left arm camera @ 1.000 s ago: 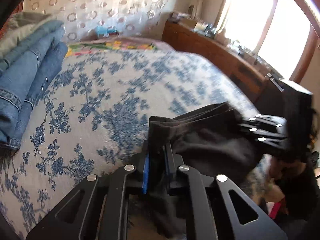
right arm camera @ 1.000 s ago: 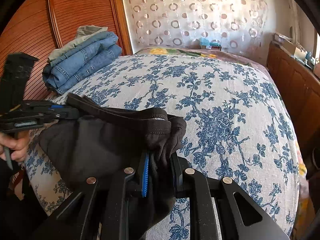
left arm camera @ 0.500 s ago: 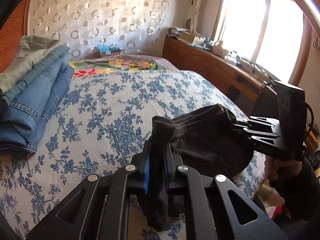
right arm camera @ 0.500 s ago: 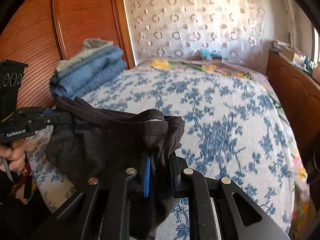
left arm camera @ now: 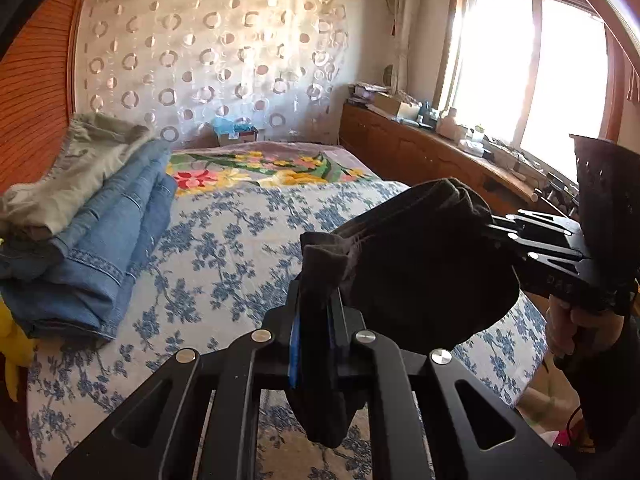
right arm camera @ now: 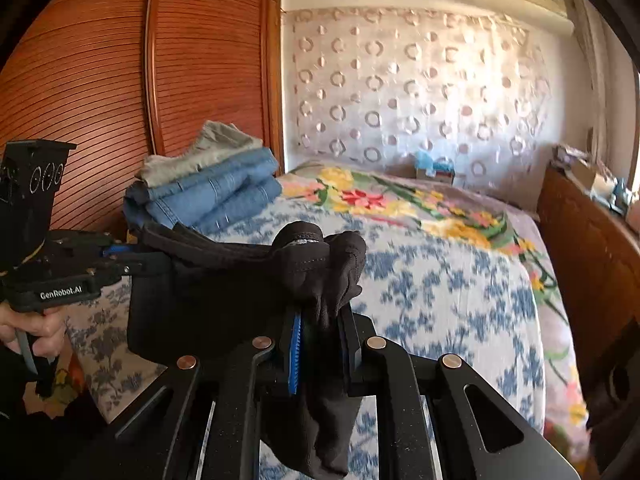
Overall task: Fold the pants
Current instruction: 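Lift the folded black pants with the left tool toward the jeans stack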
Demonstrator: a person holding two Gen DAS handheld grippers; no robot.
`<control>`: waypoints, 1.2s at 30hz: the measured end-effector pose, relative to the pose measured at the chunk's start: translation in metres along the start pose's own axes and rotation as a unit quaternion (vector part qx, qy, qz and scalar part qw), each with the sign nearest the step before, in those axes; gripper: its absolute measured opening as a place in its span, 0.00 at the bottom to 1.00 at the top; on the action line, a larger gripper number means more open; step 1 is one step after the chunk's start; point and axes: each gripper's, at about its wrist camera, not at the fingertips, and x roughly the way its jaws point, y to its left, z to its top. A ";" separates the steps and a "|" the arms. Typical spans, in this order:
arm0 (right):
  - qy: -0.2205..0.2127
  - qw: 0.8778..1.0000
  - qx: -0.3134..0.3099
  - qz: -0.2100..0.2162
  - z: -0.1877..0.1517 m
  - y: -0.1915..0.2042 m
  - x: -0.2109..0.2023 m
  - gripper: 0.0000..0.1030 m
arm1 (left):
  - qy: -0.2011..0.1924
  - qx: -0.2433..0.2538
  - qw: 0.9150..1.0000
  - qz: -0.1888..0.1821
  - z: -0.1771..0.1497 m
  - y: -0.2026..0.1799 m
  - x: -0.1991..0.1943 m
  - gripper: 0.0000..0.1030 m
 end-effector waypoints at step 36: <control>-0.051 0.991 -0.096 0.083 0.159 0.001 0.137 0.14 | -0.092 -0.063 0.990 0.089 0.083 0.123 -0.043 0.11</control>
